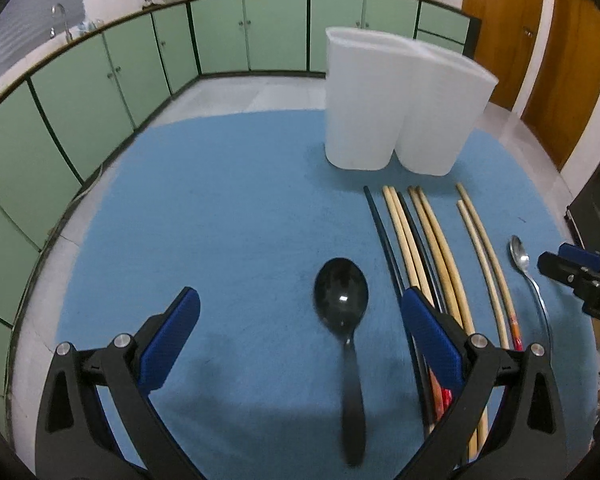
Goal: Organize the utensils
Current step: 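Grasp the black spoon with the left tool while the right tool grasps the silver spoon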
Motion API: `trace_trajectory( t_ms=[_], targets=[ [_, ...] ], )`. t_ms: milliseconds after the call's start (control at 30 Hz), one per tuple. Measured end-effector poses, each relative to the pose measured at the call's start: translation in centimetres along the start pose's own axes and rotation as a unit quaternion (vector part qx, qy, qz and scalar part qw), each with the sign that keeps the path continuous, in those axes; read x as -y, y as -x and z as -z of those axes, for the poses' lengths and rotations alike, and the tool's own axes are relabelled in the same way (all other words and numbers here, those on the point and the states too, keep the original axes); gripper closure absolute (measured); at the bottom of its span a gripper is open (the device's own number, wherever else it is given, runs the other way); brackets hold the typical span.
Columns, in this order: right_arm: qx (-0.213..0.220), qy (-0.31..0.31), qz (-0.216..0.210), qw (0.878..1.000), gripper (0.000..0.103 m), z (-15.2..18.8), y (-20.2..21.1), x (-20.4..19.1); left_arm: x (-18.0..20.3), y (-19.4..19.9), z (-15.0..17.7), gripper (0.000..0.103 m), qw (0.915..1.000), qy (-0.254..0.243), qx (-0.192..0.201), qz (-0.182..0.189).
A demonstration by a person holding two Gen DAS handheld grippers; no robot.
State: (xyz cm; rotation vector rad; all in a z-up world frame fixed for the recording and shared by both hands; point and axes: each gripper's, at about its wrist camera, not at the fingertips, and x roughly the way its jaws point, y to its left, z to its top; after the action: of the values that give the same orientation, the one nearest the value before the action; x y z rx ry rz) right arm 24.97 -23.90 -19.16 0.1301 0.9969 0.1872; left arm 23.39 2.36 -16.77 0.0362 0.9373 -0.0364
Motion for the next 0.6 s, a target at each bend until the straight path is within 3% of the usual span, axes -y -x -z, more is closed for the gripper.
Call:
trace_trajectory(
  t_ms=[167, 267, 333, 467, 600],
  targets=[
    [-0.026, 0.007, -0.003, 1.000, 0.045, -0.1, -1.9, 0.0, 0.3, -1.8, -0.3, 0.006, 0.9999, -0.002, -0.017, 0.001],
    [-0.028, 0.002, -0.005, 1.000, 0.047, -0.3, -2.1, 0.2, 0.0, -2.4, -0.3, 0.015, 0.9996, 0.002, -0.026, 0.008],
    [-0.028, 0.007, -0.002, 1.000, 0.048, -0.5, -2.2, 0.1, -0.2, -2.9, -0.3, 0.027, 0.9992, 0.008, -0.035, 0.018],
    [-0.025, 0.020, 0.011, 0.999, 0.058, -0.2, -2.2, -0.5, -0.1, -3.2, -0.1, 0.032, 0.9986, 0.014, -0.040, 0.034],
    [-0.023, 0.026, 0.021, 0.999, 0.075, -0.3, -2.4, -0.9, 0.2, -2.9, 0.0, 0.051, 0.9989, 0.004, -0.029, 0.036]
  ],
)
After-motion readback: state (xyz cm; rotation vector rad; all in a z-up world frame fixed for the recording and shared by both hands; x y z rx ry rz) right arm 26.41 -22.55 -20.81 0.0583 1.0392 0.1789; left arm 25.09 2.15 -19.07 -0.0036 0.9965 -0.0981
